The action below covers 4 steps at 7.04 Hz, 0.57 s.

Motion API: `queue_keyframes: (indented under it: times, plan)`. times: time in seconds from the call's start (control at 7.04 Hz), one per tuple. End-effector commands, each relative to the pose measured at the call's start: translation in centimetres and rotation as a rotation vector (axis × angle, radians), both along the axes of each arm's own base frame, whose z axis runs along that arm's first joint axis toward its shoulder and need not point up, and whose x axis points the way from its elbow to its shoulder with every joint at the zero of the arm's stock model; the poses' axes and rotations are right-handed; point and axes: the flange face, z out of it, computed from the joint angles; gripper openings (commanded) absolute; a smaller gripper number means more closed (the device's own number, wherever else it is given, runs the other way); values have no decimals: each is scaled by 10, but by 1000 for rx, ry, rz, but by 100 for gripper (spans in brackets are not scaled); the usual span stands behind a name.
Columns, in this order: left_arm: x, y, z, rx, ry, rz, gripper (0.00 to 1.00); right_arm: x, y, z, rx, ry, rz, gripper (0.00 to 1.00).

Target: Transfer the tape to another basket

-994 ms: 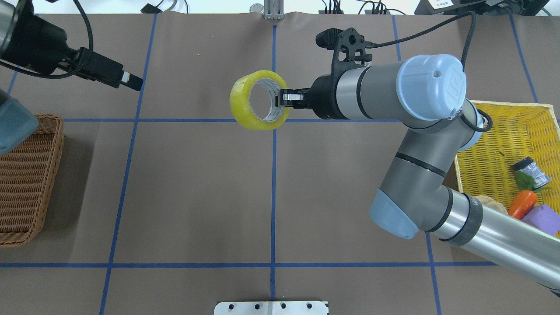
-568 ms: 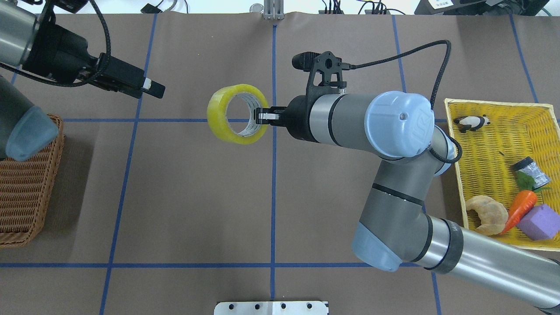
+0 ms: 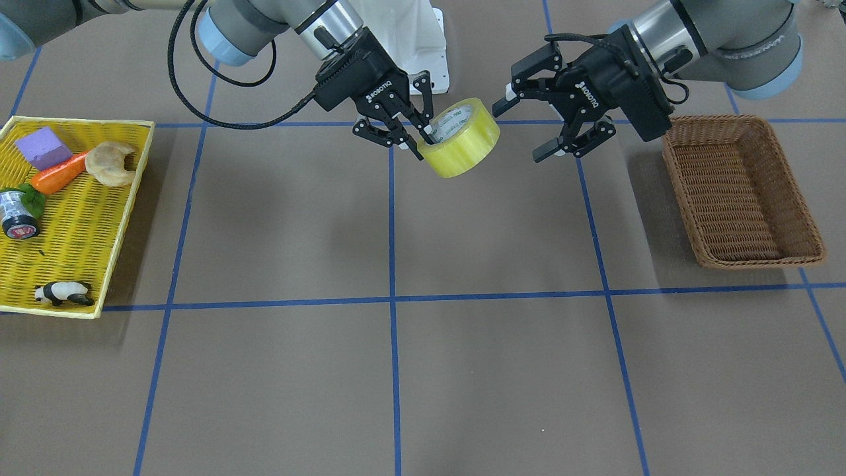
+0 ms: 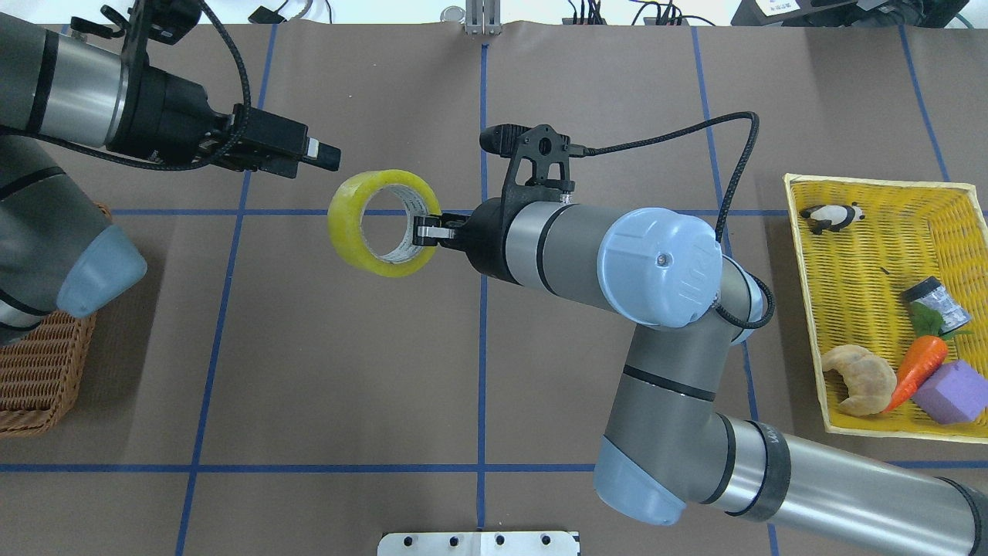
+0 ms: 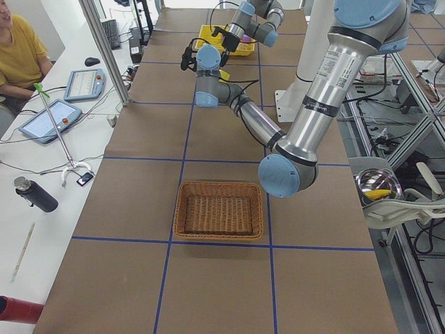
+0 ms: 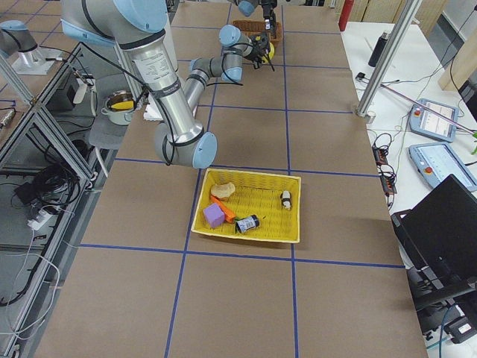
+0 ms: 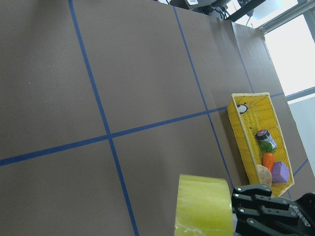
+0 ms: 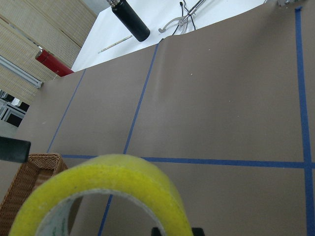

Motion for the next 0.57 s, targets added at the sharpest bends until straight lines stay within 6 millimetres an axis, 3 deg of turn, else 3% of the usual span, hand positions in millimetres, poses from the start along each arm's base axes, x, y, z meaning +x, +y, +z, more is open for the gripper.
queue_keyframes:
  times: [0.0, 0.43]
  plan:
    - [7, 6, -2, 6, 7, 13, 98, -3, 4, -10, 6, -12, 1, 0]
    - [11, 10, -3, 9, 9, 24, 98, -4, 5, -11, 8, -13, -1, 0]
